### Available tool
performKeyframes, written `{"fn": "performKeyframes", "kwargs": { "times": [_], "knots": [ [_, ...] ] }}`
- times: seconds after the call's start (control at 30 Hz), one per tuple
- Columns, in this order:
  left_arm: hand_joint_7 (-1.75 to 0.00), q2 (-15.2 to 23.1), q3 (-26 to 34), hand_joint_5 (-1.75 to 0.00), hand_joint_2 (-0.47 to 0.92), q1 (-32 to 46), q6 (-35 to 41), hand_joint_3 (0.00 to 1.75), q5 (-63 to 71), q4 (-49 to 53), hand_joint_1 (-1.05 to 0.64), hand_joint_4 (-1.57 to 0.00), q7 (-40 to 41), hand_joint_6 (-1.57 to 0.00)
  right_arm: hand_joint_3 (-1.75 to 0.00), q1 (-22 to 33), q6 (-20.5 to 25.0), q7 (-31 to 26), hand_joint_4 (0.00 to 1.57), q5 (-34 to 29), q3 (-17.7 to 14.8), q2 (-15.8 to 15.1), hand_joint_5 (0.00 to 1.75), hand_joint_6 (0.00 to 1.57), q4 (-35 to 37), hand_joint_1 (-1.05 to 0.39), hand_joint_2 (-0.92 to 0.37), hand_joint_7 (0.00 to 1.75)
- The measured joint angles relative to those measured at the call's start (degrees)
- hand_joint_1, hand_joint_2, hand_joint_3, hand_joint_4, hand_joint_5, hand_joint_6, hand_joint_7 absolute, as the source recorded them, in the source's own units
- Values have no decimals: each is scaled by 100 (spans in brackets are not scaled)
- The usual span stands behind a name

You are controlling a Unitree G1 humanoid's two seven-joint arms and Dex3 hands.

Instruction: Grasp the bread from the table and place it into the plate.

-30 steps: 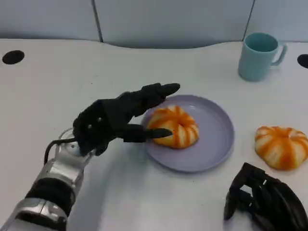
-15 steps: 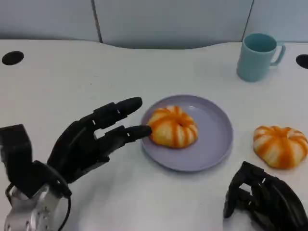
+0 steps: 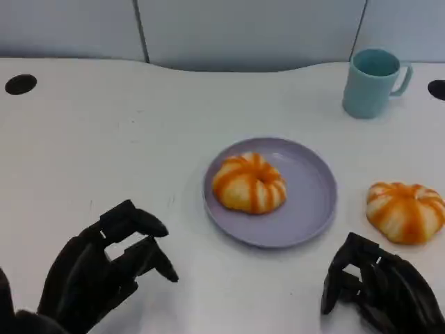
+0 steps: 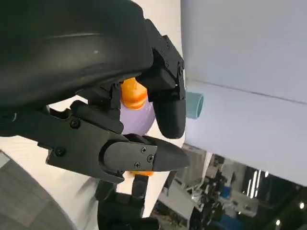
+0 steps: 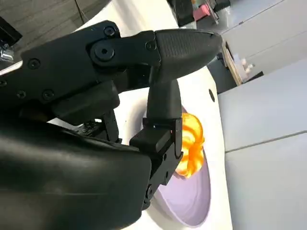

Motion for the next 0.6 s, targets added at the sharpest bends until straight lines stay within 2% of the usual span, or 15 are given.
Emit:
{"fn": "performKeyframes", "kwargs": {
  "times": [0.17,0.47,0.6],
  "knots": [
    [-175,-132,174,-175,92,186,-166,34,-278,250,-60,-74,-171,-47,-36,-2,-112,-3,66,-39,-3,-2,175,58,29,-59,-92,149],
    [-175,-152,224,-175,92,181,-296,34,-452,555,-60,-76,-420,-48,-37,-19,-183,16,66,-39,-6,-2,175,58,124,-59,-92,149],
    [-173,-208,256,-175,92,32,-347,32,-443,877,-52,-73,-407,-47,-33,-119,-189,79,69,23,-56,-23,173,64,272,-61,-92,144]
  ]
}}
